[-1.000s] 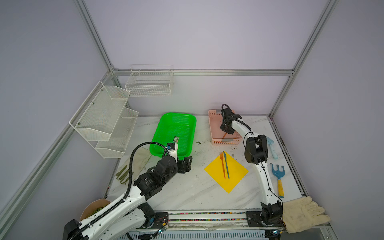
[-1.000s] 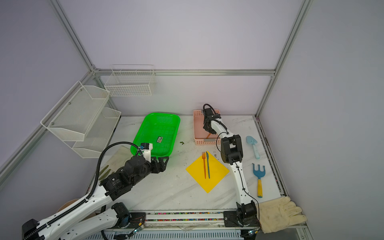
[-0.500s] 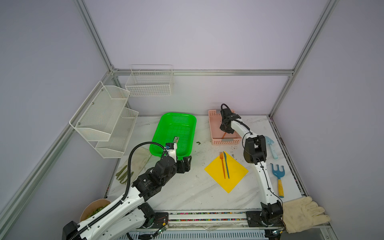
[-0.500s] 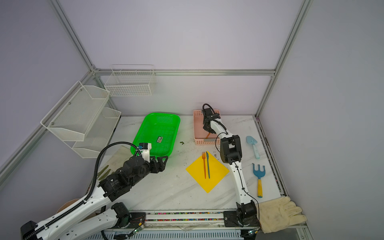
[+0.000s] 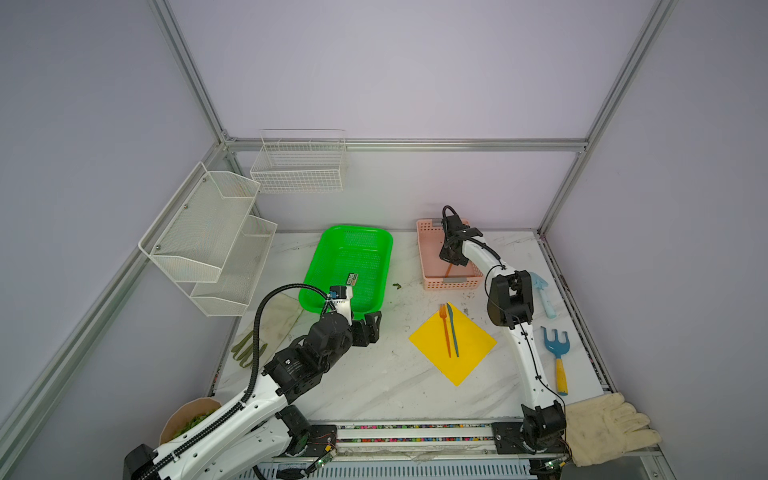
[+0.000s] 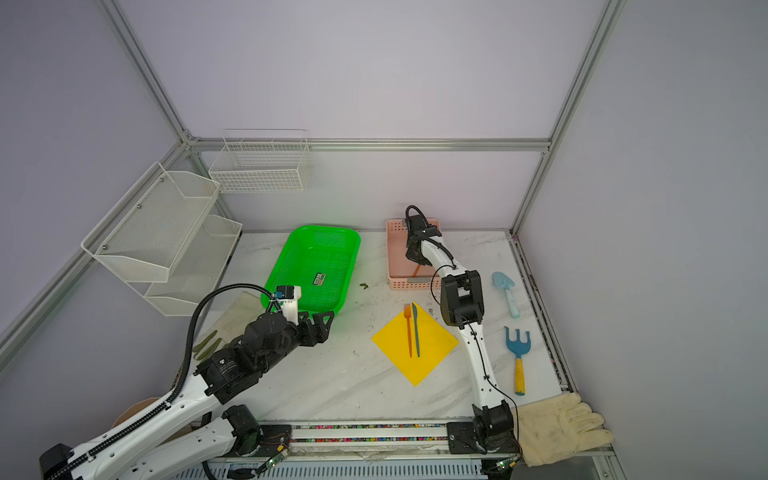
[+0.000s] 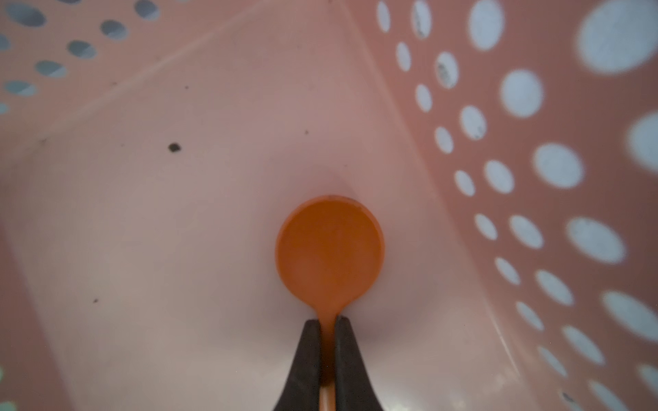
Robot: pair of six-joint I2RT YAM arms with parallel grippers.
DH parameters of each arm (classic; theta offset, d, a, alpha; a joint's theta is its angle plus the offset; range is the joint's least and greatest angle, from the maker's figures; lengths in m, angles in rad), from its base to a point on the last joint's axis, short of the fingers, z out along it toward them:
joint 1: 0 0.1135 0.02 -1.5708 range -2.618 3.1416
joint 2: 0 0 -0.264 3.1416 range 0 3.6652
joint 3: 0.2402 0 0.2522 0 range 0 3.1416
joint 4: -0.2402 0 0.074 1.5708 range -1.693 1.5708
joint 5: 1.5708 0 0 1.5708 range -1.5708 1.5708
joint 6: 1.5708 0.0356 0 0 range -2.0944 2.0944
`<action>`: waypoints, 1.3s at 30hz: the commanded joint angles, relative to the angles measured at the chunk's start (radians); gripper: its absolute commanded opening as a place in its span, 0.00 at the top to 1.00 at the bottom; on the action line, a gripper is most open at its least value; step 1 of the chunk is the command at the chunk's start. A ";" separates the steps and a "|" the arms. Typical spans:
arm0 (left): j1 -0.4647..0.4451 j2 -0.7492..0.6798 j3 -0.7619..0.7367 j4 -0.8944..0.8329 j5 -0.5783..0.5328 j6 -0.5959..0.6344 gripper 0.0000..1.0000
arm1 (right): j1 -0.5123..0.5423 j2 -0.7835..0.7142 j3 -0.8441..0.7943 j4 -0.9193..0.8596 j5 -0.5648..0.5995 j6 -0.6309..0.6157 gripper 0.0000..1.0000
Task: Place the utensils on the paper napkin and roll it up
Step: 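Lift the orange spoon and carry it over the yellow napkin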
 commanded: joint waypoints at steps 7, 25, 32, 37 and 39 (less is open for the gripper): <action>-0.003 -0.015 0.003 0.001 -0.021 0.023 0.15 | 0.090 -0.280 -0.045 0.027 0.093 -0.123 1.00; -0.003 0.003 0.005 0.014 0.009 0.026 0.15 | 0.254 -1.038 -0.939 0.139 0.137 -0.283 1.00; -0.003 0.049 0.009 0.041 0.040 0.004 0.16 | 0.296 -1.143 -1.204 0.156 0.097 -0.265 1.00; -0.003 0.066 0.006 0.053 0.049 -0.006 0.16 | 0.324 -1.098 -1.326 0.228 0.061 -0.252 1.00; -0.003 0.068 0.004 0.056 0.049 -0.008 0.16 | 0.328 -1.065 -1.353 0.262 0.052 -0.246 1.00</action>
